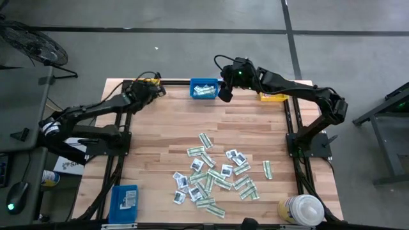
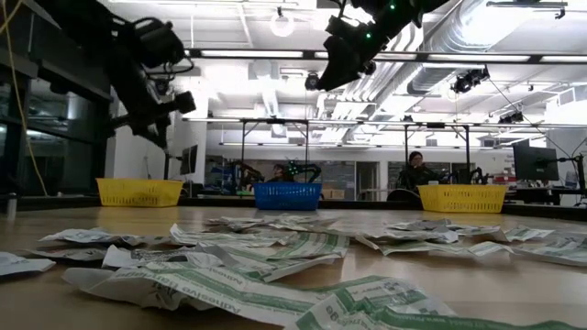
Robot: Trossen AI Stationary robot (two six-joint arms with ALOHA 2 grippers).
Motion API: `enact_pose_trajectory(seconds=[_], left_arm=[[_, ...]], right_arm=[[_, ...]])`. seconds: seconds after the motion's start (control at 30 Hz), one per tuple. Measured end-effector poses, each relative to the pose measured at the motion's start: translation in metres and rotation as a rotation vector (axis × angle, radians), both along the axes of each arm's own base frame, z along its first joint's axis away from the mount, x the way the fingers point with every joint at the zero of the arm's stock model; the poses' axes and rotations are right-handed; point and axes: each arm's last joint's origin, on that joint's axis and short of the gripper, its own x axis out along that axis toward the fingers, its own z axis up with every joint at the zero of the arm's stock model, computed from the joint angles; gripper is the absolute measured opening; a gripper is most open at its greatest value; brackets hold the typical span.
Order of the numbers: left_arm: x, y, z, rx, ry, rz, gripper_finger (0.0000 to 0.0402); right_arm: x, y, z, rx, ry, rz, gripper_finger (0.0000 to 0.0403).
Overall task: Pick & Place First Aid Supplies
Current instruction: Put the gray towelette pack into the left yellow bin, then put the green bandage pack into the top blue bin
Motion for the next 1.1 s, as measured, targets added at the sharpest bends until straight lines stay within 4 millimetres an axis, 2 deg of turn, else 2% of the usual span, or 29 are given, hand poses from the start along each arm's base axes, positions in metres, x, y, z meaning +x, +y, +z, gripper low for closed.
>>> enact_pose_trajectory(seconds=[0.2,0.37,0.53,0.7,0.87,1.1], left_arm=[[-0.021,0.024,-0.008,-0.099,-0.056,0.119,0.0000],[-0.030,0.041,-0.018,-0.168,-0.132,0.227,0.0000],[-0.033,0.050,-0.032,-0.237,-0.186,0.349,0.0000],[-0.033,0.052,-0.035,-0.231,-0.210,0.394,0.0003],[-0.031,0.055,-0.032,-0.198,-0.214,0.371,0.0029],[-0.029,0.057,-0.028,-0.166,-0.211,0.308,0.0092]], right_arm=[[-0.005,-0.009,0.000,0.000,-0.001,-0.018,0.0200],[-0.008,-0.015,0.000,0.006,-0.005,-0.024,0.0202],[-0.010,-0.018,0.000,0.007,-0.005,-0.036,0.0200],[-0.011,-0.019,0.000,0.017,-0.002,-0.029,0.0202],[-0.012,-0.018,-0.002,0.030,0.017,-0.029,0.0200],[-0.014,-0.017,-0.005,0.074,0.032,-0.030,0.0201]])
